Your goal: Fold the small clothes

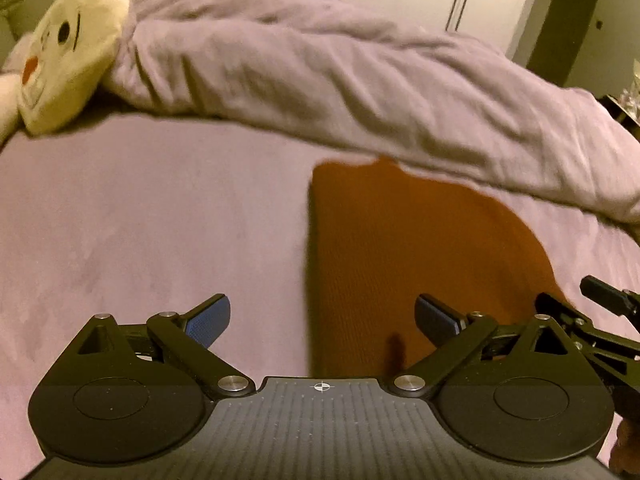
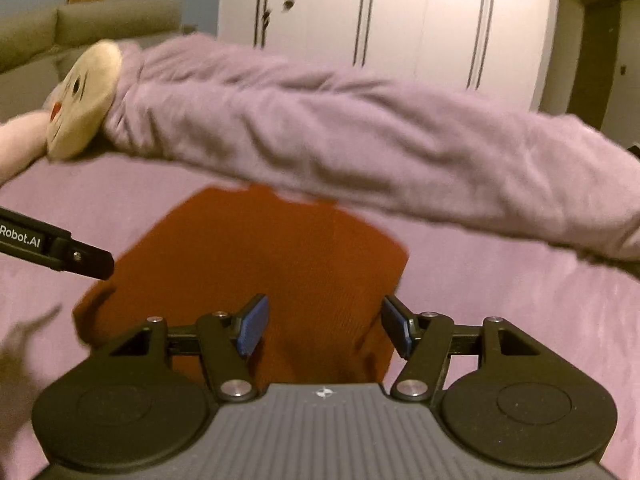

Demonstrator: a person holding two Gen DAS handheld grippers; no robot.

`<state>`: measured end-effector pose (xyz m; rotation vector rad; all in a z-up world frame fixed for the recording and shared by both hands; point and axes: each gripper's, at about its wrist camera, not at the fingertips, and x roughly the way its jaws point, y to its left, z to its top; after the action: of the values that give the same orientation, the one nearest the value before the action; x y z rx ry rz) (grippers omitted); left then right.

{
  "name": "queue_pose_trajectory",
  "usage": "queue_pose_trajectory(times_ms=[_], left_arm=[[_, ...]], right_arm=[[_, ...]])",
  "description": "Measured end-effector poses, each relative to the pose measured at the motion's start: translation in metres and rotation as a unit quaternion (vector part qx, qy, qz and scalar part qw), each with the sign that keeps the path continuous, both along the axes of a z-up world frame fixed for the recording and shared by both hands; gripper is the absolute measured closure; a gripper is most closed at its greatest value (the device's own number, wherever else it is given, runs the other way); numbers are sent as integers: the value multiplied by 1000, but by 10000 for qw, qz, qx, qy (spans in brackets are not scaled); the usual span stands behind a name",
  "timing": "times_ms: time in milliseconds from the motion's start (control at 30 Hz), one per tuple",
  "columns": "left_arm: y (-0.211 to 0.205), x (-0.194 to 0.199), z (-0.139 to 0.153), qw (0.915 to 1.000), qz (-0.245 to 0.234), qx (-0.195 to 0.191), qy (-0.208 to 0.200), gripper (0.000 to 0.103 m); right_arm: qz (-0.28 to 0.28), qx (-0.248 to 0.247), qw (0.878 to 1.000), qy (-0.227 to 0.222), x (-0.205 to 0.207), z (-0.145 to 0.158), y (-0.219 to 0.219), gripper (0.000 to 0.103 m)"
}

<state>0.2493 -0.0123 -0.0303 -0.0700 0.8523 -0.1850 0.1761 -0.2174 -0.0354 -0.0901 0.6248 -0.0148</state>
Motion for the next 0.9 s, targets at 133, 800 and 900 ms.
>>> queue_pose_trajectory(times_ms=[133,800,900], left_arm=[[-21,36,-11,9997,38,240,55,2],[-12,3,-29,9985,345,205,-379,1],[-9,-16,-37,9985,278,306,-361,0]], right_arm=[[200,-392,9990,-58,36,0,12,51],[331,-348,9988,68,47,-22,10,55],[155,0,9999,29,13,-24,4,51]])
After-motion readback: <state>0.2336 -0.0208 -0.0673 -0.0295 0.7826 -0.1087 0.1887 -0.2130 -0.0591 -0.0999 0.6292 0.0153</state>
